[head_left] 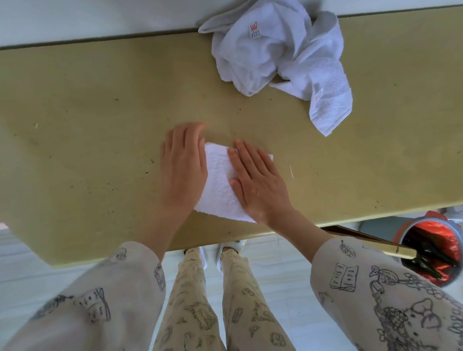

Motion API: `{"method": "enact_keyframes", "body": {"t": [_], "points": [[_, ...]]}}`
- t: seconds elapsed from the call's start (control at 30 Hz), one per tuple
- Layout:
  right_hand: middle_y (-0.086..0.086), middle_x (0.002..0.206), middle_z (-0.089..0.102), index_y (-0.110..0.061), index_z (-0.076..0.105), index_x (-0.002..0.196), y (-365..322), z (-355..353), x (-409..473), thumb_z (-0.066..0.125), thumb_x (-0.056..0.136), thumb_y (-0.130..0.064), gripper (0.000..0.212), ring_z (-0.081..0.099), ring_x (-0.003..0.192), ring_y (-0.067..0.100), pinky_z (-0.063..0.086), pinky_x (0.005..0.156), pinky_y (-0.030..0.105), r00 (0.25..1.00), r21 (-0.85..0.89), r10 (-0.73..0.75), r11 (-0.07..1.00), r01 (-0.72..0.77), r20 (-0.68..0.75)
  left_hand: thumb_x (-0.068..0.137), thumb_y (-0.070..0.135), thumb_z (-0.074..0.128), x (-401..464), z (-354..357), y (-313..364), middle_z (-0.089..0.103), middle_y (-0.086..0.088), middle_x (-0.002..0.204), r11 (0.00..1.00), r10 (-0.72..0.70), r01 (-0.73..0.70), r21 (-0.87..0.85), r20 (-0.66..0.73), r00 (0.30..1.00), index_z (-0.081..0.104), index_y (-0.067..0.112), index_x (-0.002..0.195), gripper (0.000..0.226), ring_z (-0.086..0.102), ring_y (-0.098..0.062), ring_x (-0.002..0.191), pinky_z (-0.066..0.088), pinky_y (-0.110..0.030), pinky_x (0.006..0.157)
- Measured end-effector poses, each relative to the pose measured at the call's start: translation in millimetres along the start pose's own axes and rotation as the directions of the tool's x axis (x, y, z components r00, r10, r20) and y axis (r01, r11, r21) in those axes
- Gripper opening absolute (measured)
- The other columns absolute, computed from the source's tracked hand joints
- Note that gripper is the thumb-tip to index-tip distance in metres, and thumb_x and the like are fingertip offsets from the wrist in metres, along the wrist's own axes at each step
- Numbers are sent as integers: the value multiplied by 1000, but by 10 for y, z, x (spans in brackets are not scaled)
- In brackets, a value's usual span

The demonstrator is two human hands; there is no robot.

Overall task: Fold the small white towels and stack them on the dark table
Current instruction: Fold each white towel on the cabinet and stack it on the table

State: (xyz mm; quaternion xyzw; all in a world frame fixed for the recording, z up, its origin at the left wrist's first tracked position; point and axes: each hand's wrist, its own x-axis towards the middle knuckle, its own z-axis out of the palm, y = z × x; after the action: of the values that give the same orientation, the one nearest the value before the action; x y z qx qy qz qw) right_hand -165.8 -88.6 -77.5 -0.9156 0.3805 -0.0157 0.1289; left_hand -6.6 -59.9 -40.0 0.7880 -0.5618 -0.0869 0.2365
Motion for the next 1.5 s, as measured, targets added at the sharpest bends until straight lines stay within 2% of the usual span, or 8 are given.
{"method": "enact_keyframes", "body": {"t": [0.17,0.27,0.4,0.53,0.73,1.0,1.17,1.5], "points": [[19,144,40,0,38,138,-156,46,-15,27,96,-31,54,34,136,27,19,113,37,985,-13,163,986,-163,-55,92,8,37,-814,121,178,51,-14,130,999,35,-38,30,94,995,51,4,124,35,44,-27,123,35,-38,99],[20,145,38,1,37,139,-246,62,-52,27,96,-29,53,37,135,29,20,112,38,959,-16,274,961,-276,-70,97,24,28,-982,257,150,31,-13,148,991,-63,37,126,211,975,31,2,140,49,25,-26,138,24,-47,111],[21,143,40,3,39,137,-283,27,-150,27,95,-28,54,40,133,32,22,110,37,944,-46,318,945,-323,-84,96,29,27,-845,241,-33,26,-10,151,967,53,-128,220,316,947,26,3,143,54,20,-20,140,23,-51,111],[19,144,39,3,38,138,-177,-82,-102,27,96,-28,53,37,135,29,19,111,38,976,-71,195,977,-202,-93,94,35,30,-765,158,-182,25,-9,152,940,160,-252,228,359,920,30,4,142,58,18,-18,141,20,-50,112],[15,149,34,0,32,141,57,-63,182,23,96,-29,55,28,139,23,16,113,42,993,-66,-111,991,113,34,81,67,37,-775,170,-159,25,-10,151,959,145,-221,176,367,919,30,1,141,89,16,-18,141,14,-52,113],[10,153,26,-3,25,145,48,-49,185,23,95,-35,59,23,142,22,14,116,42,995,-73,-63,995,69,80,64,87,32,-784,135,-76,17,-14,153,956,75,-189,224,434,898,22,-2,143,119,8,-21,143,8,-55,112],[10,153,25,-3,25,145,15,-51,192,23,95,-36,60,22,142,23,19,116,44,995,-96,-23,995,33,99,70,81,35,-964,141,85,16,-16,153,977,47,-122,175,383,923,19,-2,143,112,9,-23,143,5,-53,113],[11,156,17,-2,18,147,-135,-41,185,19,93,-34,63,15,144,22,8,117,41,981,-34,184,983,-182,69,94,24,33,-1162,244,163,31,-18,147,990,-6,-16,141,151,988,34,-5,138,52,24,-27,139,27,-52,109]]}}
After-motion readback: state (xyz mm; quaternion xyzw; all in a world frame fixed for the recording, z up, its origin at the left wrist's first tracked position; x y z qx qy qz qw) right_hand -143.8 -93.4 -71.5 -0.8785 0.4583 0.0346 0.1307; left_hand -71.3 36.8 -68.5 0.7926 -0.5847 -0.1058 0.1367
